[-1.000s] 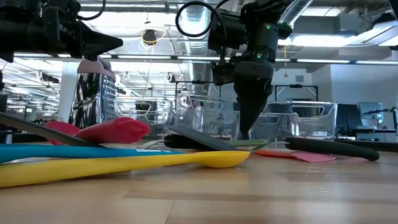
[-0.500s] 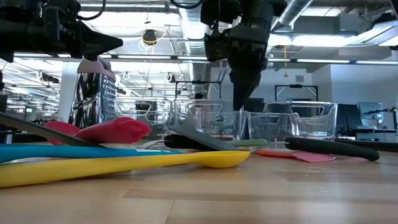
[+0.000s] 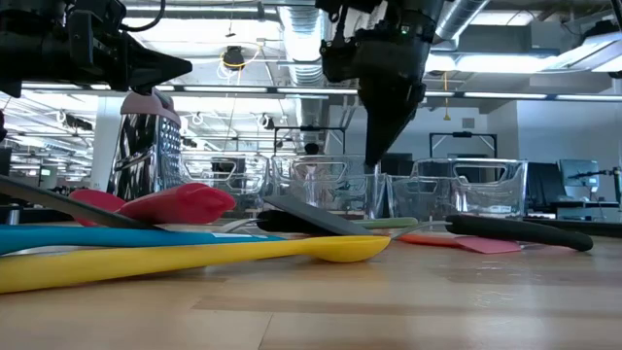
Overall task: Pick & Place Kitchen Items
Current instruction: Put the green table knife into the middle transparent bin
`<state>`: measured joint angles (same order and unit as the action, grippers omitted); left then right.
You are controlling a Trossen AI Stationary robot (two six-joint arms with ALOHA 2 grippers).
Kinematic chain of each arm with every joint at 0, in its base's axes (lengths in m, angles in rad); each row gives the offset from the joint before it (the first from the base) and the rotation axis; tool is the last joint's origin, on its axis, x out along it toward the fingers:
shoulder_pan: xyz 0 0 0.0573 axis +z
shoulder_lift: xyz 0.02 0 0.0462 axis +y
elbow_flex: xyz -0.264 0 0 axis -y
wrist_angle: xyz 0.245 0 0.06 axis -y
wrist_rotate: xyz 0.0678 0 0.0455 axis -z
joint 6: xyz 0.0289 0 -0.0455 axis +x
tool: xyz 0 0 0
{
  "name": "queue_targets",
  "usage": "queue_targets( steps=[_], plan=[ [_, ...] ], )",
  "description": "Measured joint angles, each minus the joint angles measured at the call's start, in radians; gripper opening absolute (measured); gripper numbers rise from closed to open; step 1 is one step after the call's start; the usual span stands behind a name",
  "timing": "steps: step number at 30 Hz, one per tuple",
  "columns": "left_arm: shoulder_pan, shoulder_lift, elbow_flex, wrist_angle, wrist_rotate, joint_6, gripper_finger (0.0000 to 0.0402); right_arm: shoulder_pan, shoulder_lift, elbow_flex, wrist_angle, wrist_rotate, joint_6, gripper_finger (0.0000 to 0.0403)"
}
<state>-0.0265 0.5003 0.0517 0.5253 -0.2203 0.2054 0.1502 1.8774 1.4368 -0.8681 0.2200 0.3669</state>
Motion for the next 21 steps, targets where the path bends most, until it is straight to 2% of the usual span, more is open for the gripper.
queue_targets(
  steps=[3,4,10,15,17,19,21],
  plan=[
    [0.0,0.0,0.0,0.0,0.0,0.0,0.0002,0.031,0.0,0.0,0.0,0.183,0.097,0.0006],
    [0.0,0.0,0.0,0.0,0.0,0.0,0.0002,0.039,0.0,0.0,0.0,0.206,0.12,0.0003],
    [0.0,0.0,0.0,0.0,0.0,0.0,0.0002,0.074,0.011,-0.003,-0.006,0.111,0.177,0.0001],
    [0.0,0.0,0.0,0.001,0.0,0.0,0.0002,0.09,0.055,-0.006,-0.046,0.096,0.243,0.0001],
    [0.0,-0.001,0.0,0.001,0.0,0.0,0.0002,0.092,0.083,0.004,-0.021,0.072,0.245,0.0001],
    [0.0,0.003,-0.001,0.007,0.0,0.0,0.0002,0.094,0.115,-0.006,-0.095,0.067,0.244,0.0003],
    [0.0,0.003,-0.001,0.008,0.001,0.0,0.0002,0.091,0.149,-0.002,-0.065,0.068,0.237,0.0008]
  ],
)
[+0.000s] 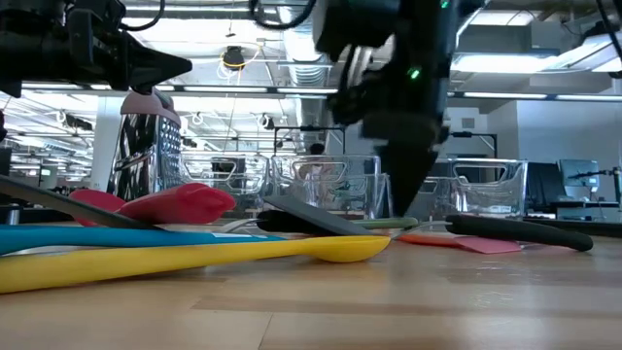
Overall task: Pick & Place Kitchen Items
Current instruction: Put the green table knife into the middle transparent bin
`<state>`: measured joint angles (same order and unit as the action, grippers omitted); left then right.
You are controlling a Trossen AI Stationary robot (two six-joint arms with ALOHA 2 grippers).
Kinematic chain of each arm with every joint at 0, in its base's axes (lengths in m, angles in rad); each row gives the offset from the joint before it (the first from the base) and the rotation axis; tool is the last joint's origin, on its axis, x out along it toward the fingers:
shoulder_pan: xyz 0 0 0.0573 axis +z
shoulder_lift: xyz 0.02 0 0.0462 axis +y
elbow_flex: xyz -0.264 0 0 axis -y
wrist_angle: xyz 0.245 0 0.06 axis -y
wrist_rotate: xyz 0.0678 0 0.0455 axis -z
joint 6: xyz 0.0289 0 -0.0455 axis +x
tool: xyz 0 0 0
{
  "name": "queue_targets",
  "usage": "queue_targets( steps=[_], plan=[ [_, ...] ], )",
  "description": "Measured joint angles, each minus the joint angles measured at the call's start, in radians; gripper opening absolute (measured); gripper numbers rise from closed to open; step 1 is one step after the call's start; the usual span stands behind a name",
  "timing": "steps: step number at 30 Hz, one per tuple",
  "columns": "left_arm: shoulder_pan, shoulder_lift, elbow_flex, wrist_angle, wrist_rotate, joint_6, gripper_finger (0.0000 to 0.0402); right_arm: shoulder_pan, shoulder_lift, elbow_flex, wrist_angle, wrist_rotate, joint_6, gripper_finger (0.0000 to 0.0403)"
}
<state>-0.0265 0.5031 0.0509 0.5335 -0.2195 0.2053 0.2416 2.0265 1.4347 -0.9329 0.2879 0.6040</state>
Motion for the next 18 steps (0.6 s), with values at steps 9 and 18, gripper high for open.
queue_targets(
  steps=[9,18],
  plan=[
    [0.0,0.019,0.0,0.01,-0.006,0.0,0.0002,0.0,-0.004,0.002,-0.026,0.004,-0.043,0.0072],
    [0.0,0.018,0.0,0.013,-0.009,0.0,0.0002,-0.013,-0.052,0.002,0.013,-0.018,-0.247,0.0149]
  ],
)
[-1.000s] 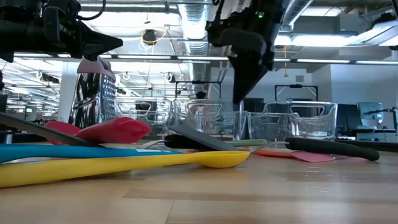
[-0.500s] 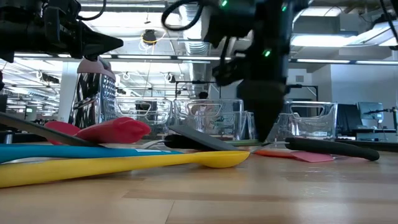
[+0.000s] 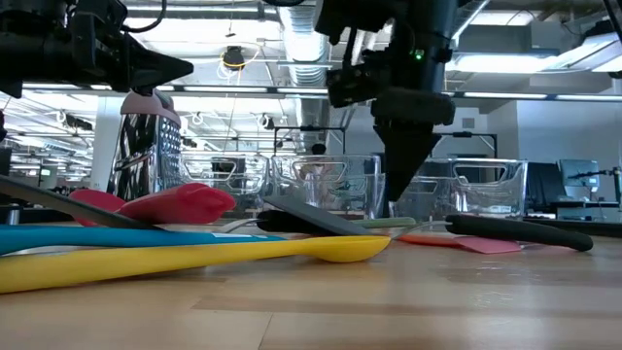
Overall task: Pick & Place Kitchen Items
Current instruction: Put the green table knife into the middle transparent bin
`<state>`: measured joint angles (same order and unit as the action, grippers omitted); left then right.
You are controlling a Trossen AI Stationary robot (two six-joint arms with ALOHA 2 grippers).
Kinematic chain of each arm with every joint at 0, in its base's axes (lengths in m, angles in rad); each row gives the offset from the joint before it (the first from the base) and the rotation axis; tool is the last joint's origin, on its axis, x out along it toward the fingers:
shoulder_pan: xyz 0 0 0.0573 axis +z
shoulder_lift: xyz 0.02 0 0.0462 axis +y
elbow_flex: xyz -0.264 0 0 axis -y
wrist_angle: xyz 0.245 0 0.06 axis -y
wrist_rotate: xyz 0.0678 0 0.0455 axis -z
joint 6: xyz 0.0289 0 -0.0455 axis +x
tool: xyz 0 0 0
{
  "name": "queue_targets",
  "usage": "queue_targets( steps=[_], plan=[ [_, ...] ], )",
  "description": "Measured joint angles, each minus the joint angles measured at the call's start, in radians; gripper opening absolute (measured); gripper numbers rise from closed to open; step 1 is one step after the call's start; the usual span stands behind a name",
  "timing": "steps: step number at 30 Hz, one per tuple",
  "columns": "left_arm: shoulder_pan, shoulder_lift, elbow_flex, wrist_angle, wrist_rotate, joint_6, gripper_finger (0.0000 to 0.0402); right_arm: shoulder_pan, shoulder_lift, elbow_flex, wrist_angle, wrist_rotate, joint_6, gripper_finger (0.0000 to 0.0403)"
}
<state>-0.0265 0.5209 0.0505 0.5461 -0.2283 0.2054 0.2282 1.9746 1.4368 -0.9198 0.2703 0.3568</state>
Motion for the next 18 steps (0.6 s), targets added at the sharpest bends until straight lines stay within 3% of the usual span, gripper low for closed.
queue_targets(
  steps=[9,18],
  plan=[
    [0.0,0.0,0.0,-0.001,0.0,0.0,0.0002,-0.032,0.029,-0.002,0.017,0.029,-0.103,0.0212],
    [0.0,0.0,0.0,-0.001,0.0,0.0,0.0002,-0.083,0.029,-0.002,0.02,-0.009,-0.182,0.0188]
  ],
)
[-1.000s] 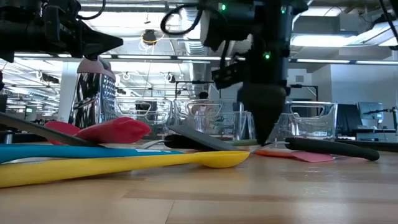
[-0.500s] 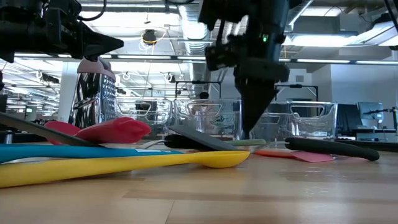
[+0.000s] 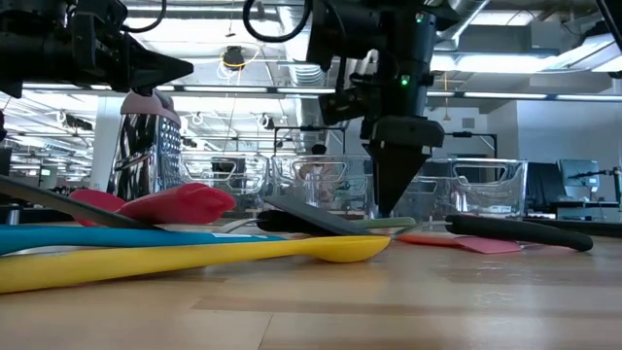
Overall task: Pick & Place Kitchen Items
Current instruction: Put the green table knife into the middle transparent bin
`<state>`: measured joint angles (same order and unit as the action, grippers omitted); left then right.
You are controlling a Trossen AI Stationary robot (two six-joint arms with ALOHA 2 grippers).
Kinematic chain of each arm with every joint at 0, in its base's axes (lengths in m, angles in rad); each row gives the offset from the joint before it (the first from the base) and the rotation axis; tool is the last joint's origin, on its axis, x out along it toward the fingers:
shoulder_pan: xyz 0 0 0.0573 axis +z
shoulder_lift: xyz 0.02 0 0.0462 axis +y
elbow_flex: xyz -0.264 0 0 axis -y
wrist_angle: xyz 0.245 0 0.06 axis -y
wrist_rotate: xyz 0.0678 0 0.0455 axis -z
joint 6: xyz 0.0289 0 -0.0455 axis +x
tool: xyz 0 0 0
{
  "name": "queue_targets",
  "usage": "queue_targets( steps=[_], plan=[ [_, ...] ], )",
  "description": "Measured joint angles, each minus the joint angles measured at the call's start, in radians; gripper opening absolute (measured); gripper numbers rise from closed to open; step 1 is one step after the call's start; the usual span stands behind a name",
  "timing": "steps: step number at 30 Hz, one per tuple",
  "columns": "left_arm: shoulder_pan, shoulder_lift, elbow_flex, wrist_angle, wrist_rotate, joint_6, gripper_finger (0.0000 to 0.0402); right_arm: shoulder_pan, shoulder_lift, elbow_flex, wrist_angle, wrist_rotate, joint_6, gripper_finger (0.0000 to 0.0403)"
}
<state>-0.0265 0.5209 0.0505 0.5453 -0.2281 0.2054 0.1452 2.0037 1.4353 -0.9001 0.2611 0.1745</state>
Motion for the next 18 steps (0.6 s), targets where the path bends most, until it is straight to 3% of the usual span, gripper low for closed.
queue_targets(
  steps=[14,18],
  plan=[
    [0.0,0.0,0.0,-0.001,0.0,0.0,0.0002,-0.011,0.0,-0.002,0.0,-0.027,-0.028,0.0177],
    [0.0,0.0,0.0,-0.002,0.0,0.0,0.0002,-0.011,-0.002,-0.083,0.074,-0.019,-0.028,0.018]
  ],
)
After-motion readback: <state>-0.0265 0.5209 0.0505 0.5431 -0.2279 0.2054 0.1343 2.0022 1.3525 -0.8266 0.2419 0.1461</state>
